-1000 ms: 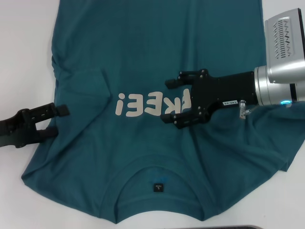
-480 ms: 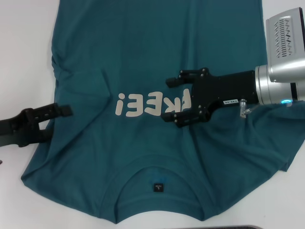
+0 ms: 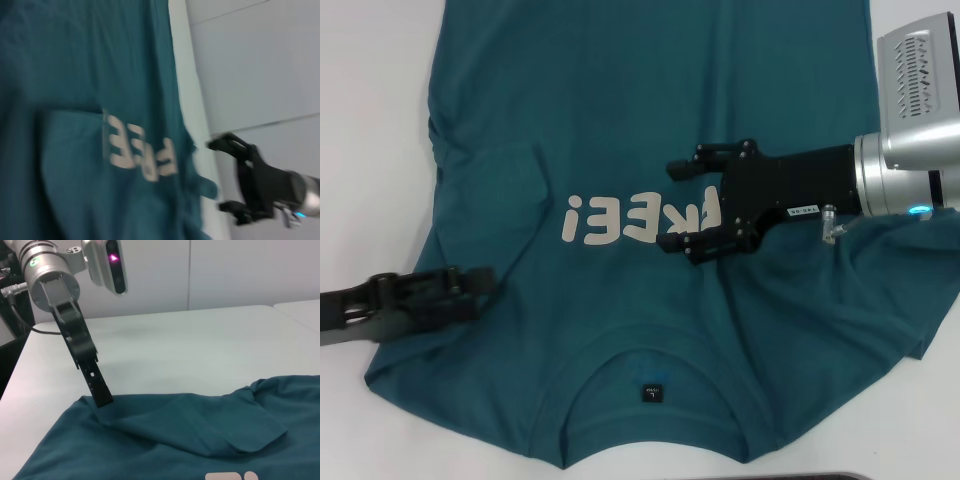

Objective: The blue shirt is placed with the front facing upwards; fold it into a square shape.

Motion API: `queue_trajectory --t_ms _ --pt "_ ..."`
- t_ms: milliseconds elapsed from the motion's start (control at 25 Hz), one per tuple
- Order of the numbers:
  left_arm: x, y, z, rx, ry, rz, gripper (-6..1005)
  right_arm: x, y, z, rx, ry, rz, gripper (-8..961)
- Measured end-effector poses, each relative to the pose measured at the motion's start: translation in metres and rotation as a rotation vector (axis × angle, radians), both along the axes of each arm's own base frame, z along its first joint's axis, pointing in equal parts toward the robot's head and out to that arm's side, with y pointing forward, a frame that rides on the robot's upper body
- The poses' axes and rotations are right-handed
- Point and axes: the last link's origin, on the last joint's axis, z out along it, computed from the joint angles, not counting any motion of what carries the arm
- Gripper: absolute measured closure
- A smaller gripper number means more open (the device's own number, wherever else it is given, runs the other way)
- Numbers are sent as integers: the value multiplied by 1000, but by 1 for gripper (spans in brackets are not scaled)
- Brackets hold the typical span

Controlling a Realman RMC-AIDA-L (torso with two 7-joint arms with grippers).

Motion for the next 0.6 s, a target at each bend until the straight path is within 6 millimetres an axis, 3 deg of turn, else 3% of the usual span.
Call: queue_trajectory --t_ms 280,600 --pt "-18 2 6 71 39 83 35 1 0 0 3 0 -5 78" --pt "-17 16 -12 45 79 189 35 2 0 0 5 2 -8 78"
